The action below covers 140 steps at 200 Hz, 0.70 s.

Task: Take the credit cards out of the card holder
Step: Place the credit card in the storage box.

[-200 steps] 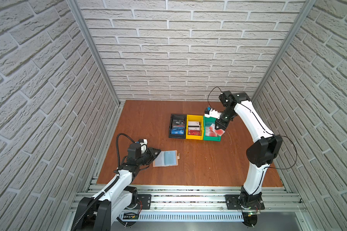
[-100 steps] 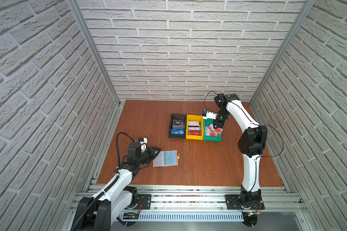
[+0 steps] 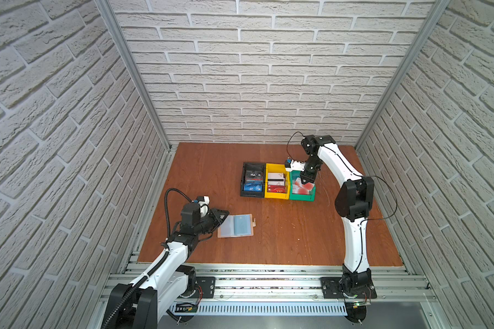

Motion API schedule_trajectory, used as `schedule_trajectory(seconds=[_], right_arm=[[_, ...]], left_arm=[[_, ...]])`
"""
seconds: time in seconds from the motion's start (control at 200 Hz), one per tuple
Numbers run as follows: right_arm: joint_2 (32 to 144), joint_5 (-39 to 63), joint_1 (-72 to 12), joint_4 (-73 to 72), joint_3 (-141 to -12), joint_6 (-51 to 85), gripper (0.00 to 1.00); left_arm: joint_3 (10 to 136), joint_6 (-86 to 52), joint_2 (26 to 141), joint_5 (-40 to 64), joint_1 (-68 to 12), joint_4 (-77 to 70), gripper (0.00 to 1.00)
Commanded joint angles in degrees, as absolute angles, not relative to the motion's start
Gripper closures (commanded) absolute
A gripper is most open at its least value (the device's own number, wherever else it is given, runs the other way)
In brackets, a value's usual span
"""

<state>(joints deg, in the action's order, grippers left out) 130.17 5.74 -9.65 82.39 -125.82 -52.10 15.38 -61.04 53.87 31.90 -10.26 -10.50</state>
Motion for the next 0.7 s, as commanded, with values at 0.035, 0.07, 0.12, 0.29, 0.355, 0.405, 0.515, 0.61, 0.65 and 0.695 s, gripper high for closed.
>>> schedule_trajectory(seconds=[0.035,0.07,0.12,0.29,0.355,0.405,0.515,0.61,0.65,0.695], right_arm=[[132.83,6.64,-10.46,81.97,-126.96,-53.08,0.95],[133.21,6.81,-10.46,82.00,-127.10,-53.00,0.95],[133.47,6.91,-10.43,81.94,-127.10,-53.04,0.95],[134.18,7.26,-10.55,81.73,-126.93,-52.98,0.95],[134.56,7.46,-10.55,82.25,-126.93,-52.92,0.95],[134.71,7.47,-10.55,82.35,-126.70,-52.64,0.95],[134.44,7.65,-10.63,82.10,-125.33,-52.22,0.95],[134.07,7.64,-10.63,81.74,-124.38,-51.87,0.95],[134.04,7.45,-10.63,81.69,-124.11,-51.73,0.95],[133.83,7.21,-10.63,81.57,-123.81,-51.46,0.95]], left_arm=[[16.00,-59.77,54.05,31.55,-10.41,-12.17,0.84],[16.00,-59.77,54.16,31.47,-10.38,-12.13,0.84],[16.00,-59.77,54.31,31.38,-10.46,-12.18,0.83],[16.00,-59.81,55.88,31.55,-10.46,-13.30,0.83],[16.00,-59.85,56.59,31.55,-10.48,-13.92,0.83],[16.08,-59.87,57.12,31.75,-10.41,-14.33,0.83],[16.35,-59.56,58.07,32.17,-10.50,-14.77,0.83],[16.60,-59.33,58.85,32.32,-10.42,-14.77,0.83],[16.78,-59.16,59.35,32.49,-10.44,-14.77,0.83],[17.11,-58.89,59.99,32.79,-10.46,-14.85,0.83]])
